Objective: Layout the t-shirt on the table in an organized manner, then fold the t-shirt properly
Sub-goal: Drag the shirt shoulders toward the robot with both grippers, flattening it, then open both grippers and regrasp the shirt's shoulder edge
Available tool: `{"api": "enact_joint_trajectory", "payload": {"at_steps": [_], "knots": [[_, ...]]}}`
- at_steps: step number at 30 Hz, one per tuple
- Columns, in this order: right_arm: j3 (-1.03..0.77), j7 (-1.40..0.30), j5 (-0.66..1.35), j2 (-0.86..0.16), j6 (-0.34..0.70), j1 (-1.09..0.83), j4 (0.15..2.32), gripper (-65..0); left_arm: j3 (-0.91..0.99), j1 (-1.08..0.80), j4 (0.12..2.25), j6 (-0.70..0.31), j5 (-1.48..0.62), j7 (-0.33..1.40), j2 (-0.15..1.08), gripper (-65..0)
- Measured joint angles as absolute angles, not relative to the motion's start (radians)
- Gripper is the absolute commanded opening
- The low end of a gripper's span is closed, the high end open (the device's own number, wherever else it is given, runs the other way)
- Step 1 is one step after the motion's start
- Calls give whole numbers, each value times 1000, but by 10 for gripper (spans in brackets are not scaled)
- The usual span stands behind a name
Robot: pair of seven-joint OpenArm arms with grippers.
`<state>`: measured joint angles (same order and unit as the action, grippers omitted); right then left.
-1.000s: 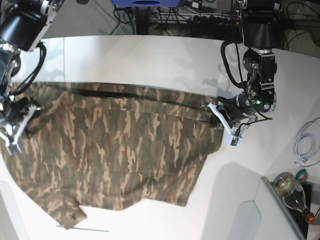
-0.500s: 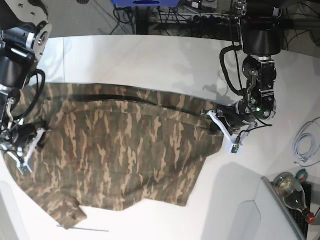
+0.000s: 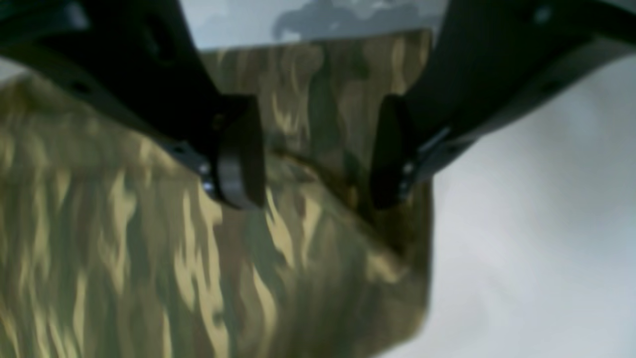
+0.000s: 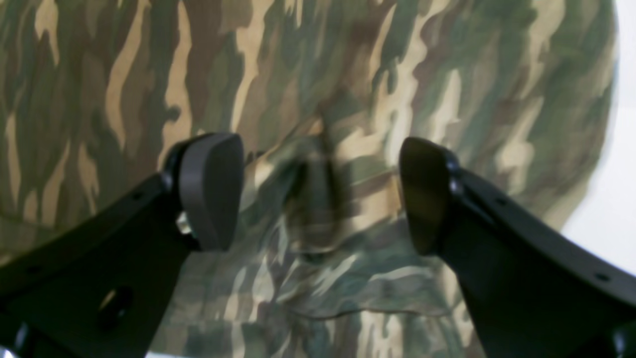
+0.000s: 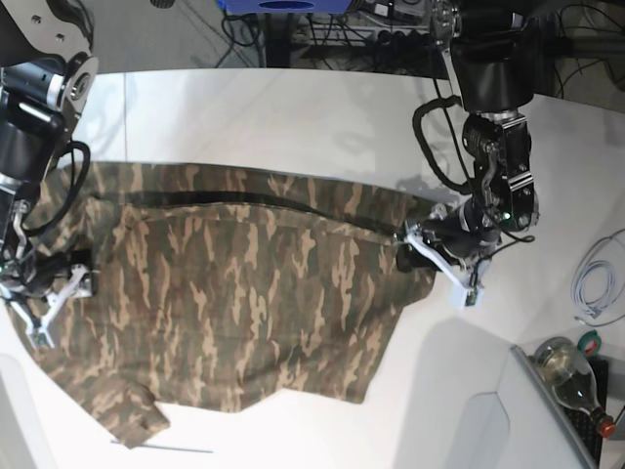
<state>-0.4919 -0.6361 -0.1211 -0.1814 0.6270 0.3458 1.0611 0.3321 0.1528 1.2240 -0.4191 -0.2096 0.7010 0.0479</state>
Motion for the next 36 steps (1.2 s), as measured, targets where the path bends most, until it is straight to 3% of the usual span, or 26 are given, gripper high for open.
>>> {"api": "enact_joint_trajectory", "payload": {"at_steps": [5,9,13,17,21,36], "knots": [[-666,-622,-115,-110,628,229,1371,-176,382,156,1266,-428,-218,698,38,-288],[-707,-623,-126,-69,680,108,1574,-180,429,103,1339,-579,-347,696,39,-296],[-860,-627,-68,30,704,15,1727,-177,504,-29,1412,-580,-370,686,68,-296],[-1021,-630,149,47,696,-64,1733,-180,612,-157,1384,-595,-349,538,61,-298],[-1069,-624,304,52,694,-154,1670,-182,605,-171,1288,-657,-368,424,62,-298],[-1073,-630,351,52,693,-175,1456,-174,583,13,977,-682,-385,376,56,-299]]}}
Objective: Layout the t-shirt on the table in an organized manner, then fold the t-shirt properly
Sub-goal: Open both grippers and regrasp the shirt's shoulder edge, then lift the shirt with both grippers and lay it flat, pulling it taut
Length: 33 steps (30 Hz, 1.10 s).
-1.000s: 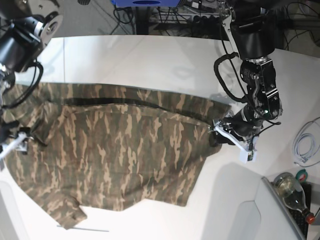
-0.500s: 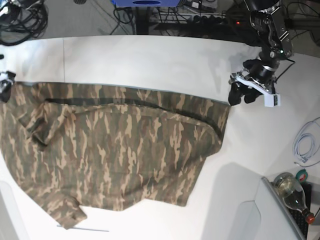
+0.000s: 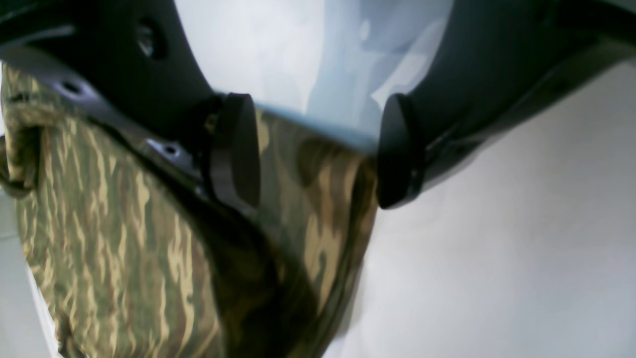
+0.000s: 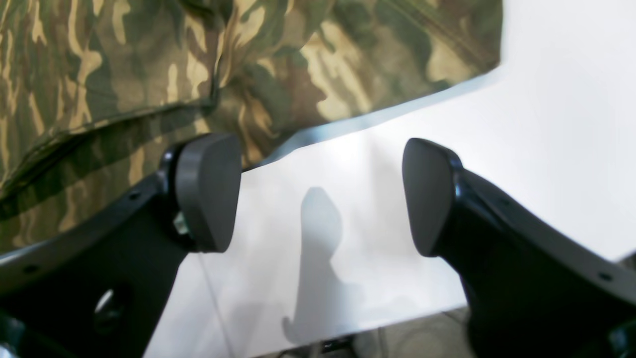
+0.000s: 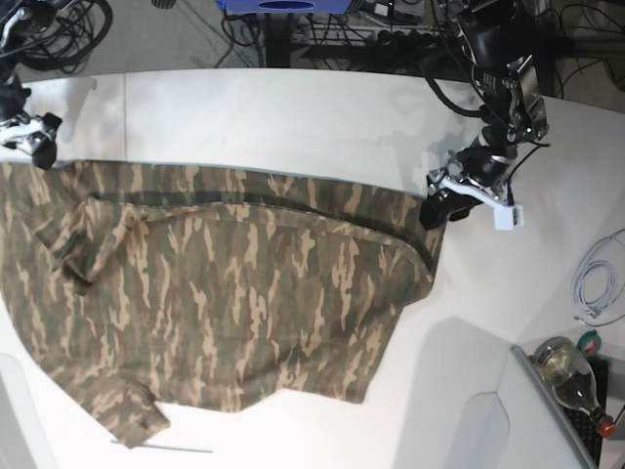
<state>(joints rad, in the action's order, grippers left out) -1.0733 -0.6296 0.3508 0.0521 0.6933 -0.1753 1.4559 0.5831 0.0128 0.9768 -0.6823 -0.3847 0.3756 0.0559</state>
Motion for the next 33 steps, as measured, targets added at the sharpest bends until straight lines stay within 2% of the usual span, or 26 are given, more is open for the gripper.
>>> {"api": "enact_joint_trajectory", "payload": {"at_steps": [4,6,9,11,17,20,23,25,26,29,30,33], "knots": [[-1148,-711,508,34,693,-169,1364,-174,558,15,970,-685,-384,379,49,-316],[-1162,-770,526,-6,691,-150,1288,-174,553,14,970,-682,-381,381,51,-392],[-1183,-768,572,-54,690,-96,1189,-174,553,14,968,-681,-371,391,50,-556],[-1193,-757,574,-80,690,-58,1106,-174,553,12,966,-680,-368,395,51,-635],[-1203,-723,593,-202,703,35,843,-174,554,11,965,-678,-370,400,51,-650],[-1198,-636,600,-227,704,58,759,-179,553,9,969,-678,-369,400,50,-650],[-1196,-624,615,-264,719,72,680,-186,553,6,970,-679,-370,400,53,-650],[-1196,-622,605,-284,716,83,654,-255,553,5,970,-679,-371,400,53,-650],[-1196,-621,595,-285,714,85,651,-326,553,6,970,-679,-371,400,53,-650],[-1196,-637,579,-275,698,75,647,-596,550,5,970,-681,-371,405,62,-650],[-1196,-639,578,-271,698,71,646,-650,550,3,970,-681,-371,405,65,-650],[-1192,-653,573,-277,697,72,646,-633,550,0,972,-681,-371,406,73,-650]]}}
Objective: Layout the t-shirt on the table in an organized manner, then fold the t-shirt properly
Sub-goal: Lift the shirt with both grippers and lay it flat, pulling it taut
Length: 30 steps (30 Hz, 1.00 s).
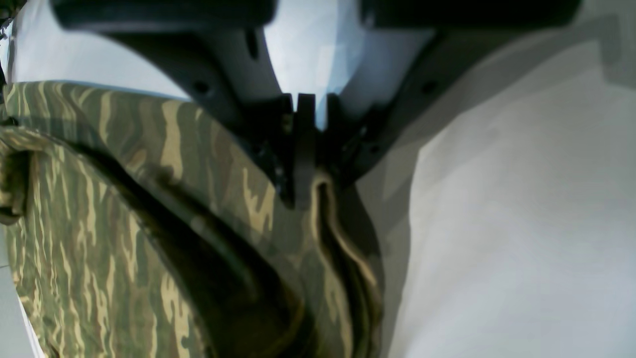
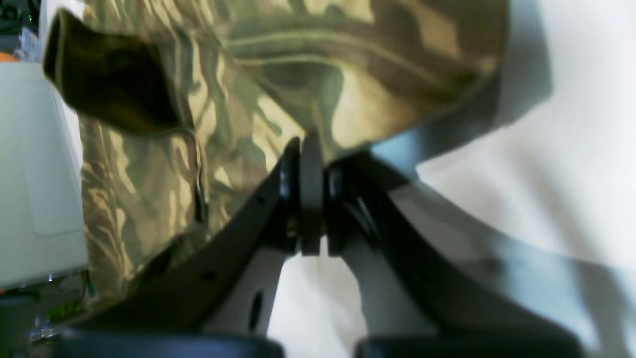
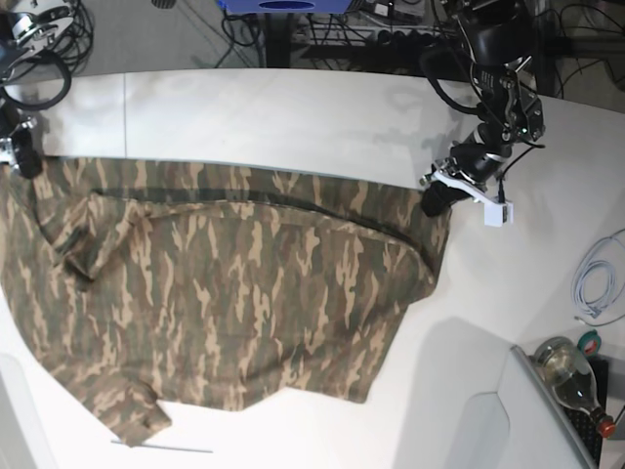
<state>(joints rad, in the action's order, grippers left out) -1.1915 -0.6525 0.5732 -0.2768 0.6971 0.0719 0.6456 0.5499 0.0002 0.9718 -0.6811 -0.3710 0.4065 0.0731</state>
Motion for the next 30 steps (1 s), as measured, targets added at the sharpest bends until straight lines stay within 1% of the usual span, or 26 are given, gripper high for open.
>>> {"api": "enact_joint_trajectory", "payload": {"at_steps": [2,5,8,11,13,16,17,18,24,26,28,30], "knots": [[-1147,-691,566,-302,694,71,654,-648,550,-9,978,-681,-371,407,78,-650],[-1065,-821,562,-324,689,62,738,-648,546,-81,1092,-682,-365,466,90,-650],[-1044,-953,579,-309,699,21,900,-648,553,-167,1258,-655,-348,568,95,-650],[-1042,-1076,560,-279,694,-12,1074,-648,544,-202,1412,-607,-361,589,94,-650],[-1042,-1112,556,-273,697,2,1145,-648,509,-185,1464,-584,-369,580,98,-650],[-1015,-1107,548,-282,696,72,1177,-648,458,-145,1494,-541,-375,654,118,-650],[-1004,-1103,553,-282,681,89,1179,-648,450,-133,1496,-522,-366,676,121,-650],[-997,-1096,554,-279,664,97,1184,-648,446,-126,1496,-518,-368,677,120,-650],[-986,-1125,525,-278,643,76,1188,-648,438,-134,1496,-519,-367,694,116,-650],[-922,-1121,523,-295,607,118,1187,-648,438,-106,1496,-519,-367,701,117,-650],[-846,-1101,546,-321,588,190,1167,-648,405,-33,1483,-506,-345,709,133,-650],[-759,-1015,548,-360,558,273,1110,-648,316,63,1473,-469,-318,698,166,-650]]}}
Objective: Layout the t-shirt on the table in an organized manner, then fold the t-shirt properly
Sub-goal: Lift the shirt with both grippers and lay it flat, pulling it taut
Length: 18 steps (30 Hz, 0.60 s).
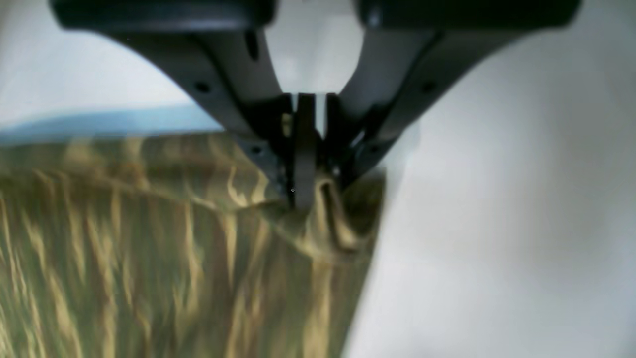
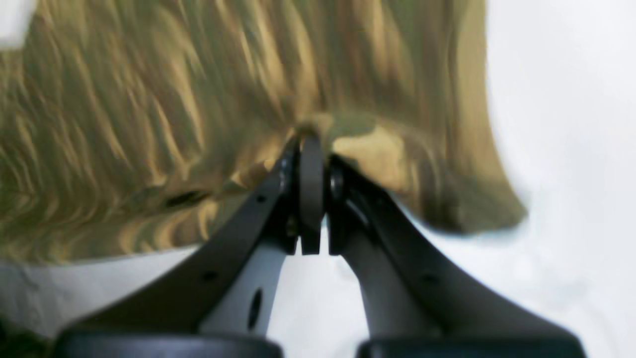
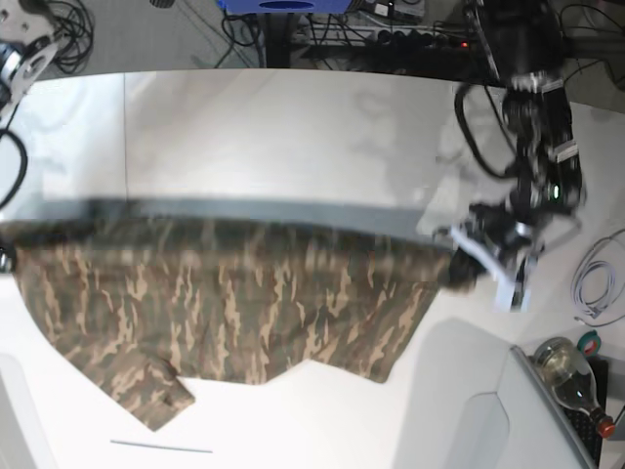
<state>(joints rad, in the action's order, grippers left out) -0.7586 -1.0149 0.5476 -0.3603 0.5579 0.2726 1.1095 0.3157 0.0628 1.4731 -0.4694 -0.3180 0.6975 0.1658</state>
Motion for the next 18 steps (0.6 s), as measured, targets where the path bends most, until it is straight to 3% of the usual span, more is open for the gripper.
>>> {"api": "enact_joint_trajectory", "payload": {"at_steps": [2,8,13,18], "knots": [[-669,-947,546,-402,526,360,1018,-648,221,182,1426,-420,-264,688,173,-650],[-486,-818,533,-503,511,631,840,-648,54,582,1154,-439,-180,703,149,-650],[-438,-772,546,-588,518,836,855,-648,55,894,1073,-422,-173,686,126,-650],[-439,-796,546,-648,530,868,1056,-648,54,980,1201,-435,-183,691,112,-650]]}}
